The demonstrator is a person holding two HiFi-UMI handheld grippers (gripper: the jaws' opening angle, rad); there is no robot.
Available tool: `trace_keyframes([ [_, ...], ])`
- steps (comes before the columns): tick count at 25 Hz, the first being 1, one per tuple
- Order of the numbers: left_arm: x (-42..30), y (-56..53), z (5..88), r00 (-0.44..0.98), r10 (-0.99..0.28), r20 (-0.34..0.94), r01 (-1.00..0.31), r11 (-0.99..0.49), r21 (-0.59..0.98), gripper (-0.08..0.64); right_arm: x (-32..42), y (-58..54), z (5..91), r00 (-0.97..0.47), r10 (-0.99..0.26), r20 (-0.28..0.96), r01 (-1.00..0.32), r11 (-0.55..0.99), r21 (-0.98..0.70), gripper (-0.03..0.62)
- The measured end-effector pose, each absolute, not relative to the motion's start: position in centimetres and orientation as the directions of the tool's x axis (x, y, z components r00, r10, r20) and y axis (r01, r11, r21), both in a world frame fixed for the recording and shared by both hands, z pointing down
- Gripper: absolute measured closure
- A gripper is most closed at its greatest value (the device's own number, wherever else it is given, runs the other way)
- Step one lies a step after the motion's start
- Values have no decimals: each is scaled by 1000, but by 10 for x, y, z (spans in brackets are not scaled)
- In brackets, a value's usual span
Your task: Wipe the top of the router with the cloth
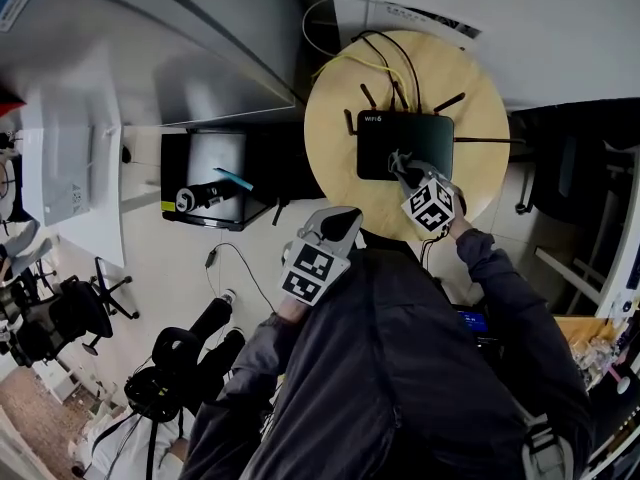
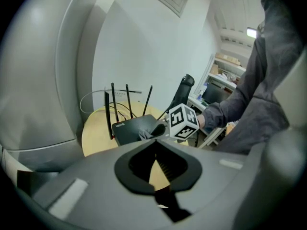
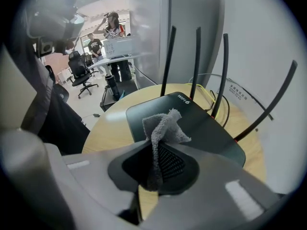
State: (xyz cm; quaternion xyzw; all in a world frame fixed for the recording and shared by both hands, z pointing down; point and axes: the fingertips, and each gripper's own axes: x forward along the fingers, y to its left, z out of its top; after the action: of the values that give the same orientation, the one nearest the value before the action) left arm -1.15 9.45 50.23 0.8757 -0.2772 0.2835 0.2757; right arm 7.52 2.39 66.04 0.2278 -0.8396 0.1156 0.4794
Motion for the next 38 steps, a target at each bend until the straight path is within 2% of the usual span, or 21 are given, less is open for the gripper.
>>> trace_keyframes([
  [7,-8,92,503,686,-322,653,-637,-699,326,560,75,33,659,-464,-257,848,-500,866,-11,565],
  [10,-6,90,502,686,-321,652,-633,-705,319,560,88,7,649,-477,-303,825,-557,830,-17,565],
  [14,-7,91,503,686,-317,655,-633,-704,323,560,112,-50,644,-425,-377,823,-629,776,30,563],
  [21,-7,93,503,681,-320,659,-639,-700,320,560,133,-99,661,-331,-407,852,-635,763,118,565],
  [38,-7,91,505,692,-304,655,-623,-710,328,560,122,1,660,-360,-345,867,-561,823,94,565],
])
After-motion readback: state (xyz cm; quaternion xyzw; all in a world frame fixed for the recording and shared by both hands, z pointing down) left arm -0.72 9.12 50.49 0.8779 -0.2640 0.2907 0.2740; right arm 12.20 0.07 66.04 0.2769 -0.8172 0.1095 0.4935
